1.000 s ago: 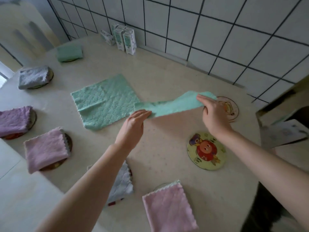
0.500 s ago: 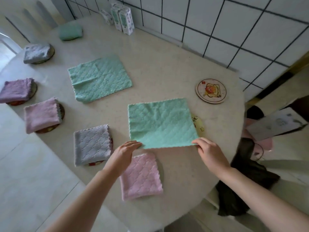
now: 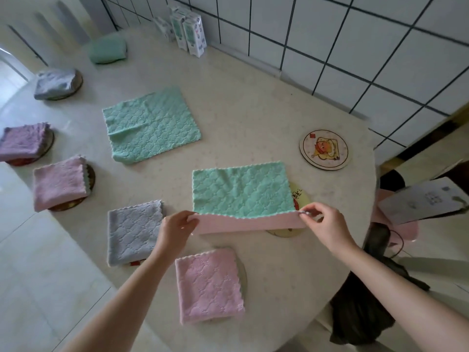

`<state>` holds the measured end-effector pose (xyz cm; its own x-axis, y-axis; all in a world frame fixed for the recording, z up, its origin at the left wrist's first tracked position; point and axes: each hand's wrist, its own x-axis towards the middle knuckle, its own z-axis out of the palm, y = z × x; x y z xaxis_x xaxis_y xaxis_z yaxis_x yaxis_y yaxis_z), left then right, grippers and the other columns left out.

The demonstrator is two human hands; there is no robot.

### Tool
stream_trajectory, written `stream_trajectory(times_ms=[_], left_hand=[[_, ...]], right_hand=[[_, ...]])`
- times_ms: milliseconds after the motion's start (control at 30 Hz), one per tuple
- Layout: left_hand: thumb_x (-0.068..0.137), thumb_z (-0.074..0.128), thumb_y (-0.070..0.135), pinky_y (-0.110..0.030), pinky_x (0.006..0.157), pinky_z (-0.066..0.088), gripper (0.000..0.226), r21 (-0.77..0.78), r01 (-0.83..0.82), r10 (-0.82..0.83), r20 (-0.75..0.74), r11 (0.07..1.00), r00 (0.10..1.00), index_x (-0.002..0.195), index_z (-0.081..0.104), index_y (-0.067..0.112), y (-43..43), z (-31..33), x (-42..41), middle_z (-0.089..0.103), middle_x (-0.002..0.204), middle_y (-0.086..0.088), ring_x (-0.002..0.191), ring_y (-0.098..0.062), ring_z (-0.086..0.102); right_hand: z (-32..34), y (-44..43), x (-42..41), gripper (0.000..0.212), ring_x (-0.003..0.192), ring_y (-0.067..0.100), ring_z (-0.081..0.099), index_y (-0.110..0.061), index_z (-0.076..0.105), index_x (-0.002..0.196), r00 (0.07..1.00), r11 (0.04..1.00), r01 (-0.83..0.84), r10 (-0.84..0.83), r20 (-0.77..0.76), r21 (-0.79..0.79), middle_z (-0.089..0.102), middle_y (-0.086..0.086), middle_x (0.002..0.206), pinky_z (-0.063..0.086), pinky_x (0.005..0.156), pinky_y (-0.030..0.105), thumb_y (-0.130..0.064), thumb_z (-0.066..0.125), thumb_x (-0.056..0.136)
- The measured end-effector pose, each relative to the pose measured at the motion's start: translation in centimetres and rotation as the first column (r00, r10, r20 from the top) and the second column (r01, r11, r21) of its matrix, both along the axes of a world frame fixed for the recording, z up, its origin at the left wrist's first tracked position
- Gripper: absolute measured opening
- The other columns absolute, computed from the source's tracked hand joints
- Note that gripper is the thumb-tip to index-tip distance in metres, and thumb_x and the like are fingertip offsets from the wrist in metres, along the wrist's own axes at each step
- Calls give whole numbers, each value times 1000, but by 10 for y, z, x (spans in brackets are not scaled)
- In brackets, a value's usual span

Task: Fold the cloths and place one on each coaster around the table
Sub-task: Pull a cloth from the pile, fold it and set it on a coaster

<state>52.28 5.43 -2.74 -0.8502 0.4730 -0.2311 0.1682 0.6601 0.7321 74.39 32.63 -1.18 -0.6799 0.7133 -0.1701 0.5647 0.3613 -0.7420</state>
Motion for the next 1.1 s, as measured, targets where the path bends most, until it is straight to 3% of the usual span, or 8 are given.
stream_trajectory(times_ms=[67, 133, 467, 633, 767, 900, 1000, 1100], left_hand=[[80, 71, 7, -30, 60, 50, 19, 53, -113, 107, 114, 992, 988, 67, 68, 21, 10, -5, -16, 64, 65, -6, 60, -18, 55], [80, 72, 11, -41, 69, 56, 17, 89, -236, 210, 236, 968, 949, 67, 68, 22, 20, -11, -31, 67, 70, -8, 65, -19, 58], [81, 70, 11, -29, 57, 42, 8, 106, -412, 349, 372, 905, 860, 74, 70, 13, 67, -30, -76, 61, 57, 0, 56, -16, 48], [83, 68, 11, -33, 58, 45, 14, 81, -408, 358, 344, 910, 868, 70, 68, 13, 72, -40, -89, 58, 54, -3, 50, -17, 47], [85, 68, 15, -32, 54, 46, 13, 39, -390, 366, 268, 920, 891, 71, 67, 16, 76, -45, -93, 57, 51, 3, 43, -12, 46], [85, 65, 27, -34, 59, 51, 11, -22, -351, 350, 165, 936, 922, 81, 70, 18, 79, -47, -98, 66, 68, -4, 55, -18, 54], [87, 61, 31, -25, 54, 39, 16, -116, -309, 319, 86, 944, 944, 90, 71, 19, 83, -42, -101, 67, 79, -5, 67, -21, 59], [88, 60, 32, -26, 62, 36, 19, -172, -311, 325, 60, 935, 944, 94, 70, 17, 87, -40, -102, 67, 85, -6, 74, -24, 60]], right_hand=[[1, 11, -20, 5, 77, 6, 61, -20, 67, 81, 996, 992, 61, -67, -54, -108, 67, -7, 80, 45, 66, 20, -17, 70, 82], [1, 22, -40, 3, 78, 8, 63, -17, 65, 83, 984, 974, 134, -153, -91, -182, 67, -5, 81, 49, 69, 22, -16, 68, 84], [-28, 65, -109, 11, 82, 16, 68, -20, 65, 94, 962, 912, 252, -273, -23, -323, 71, -1, 90, 58, 76, 36, -13, 66, 86], [-34, 78, -123, 4, 68, 23, 65, -16, 62, 91, 973, 928, 226, -229, 26, -297, 69, 8, 81, 58, 70, 44, -18, 63, 88], [-39, 81, -130, 8, 71, 28, 66, -18, 58, 91, 985, 955, 171, -160, 65, -241, 68, 6, 81, 56, 66, 43, -25, 61, 90], [-42, 82, -135, 12, 63, 26, 62, -15, 56, 92, 988, 978, 133, -118, 101, -162, 66, 6, 76, 52, 56, 37, -27, 58, 92], [-44, 83, -141, 12, 53, 17, 52, -12, 54, 92, 989, 989, 97, -83, 122, -113, 64, 8, 74, 42, 47, 27, -24, 56, 93], [-48, 87, -148, 14, 56, 17, 53, -11, 54, 92, 983, 992, 100, -87, 161, -76, 64, 8, 78, 40, 47, 26, -25, 56, 93]])
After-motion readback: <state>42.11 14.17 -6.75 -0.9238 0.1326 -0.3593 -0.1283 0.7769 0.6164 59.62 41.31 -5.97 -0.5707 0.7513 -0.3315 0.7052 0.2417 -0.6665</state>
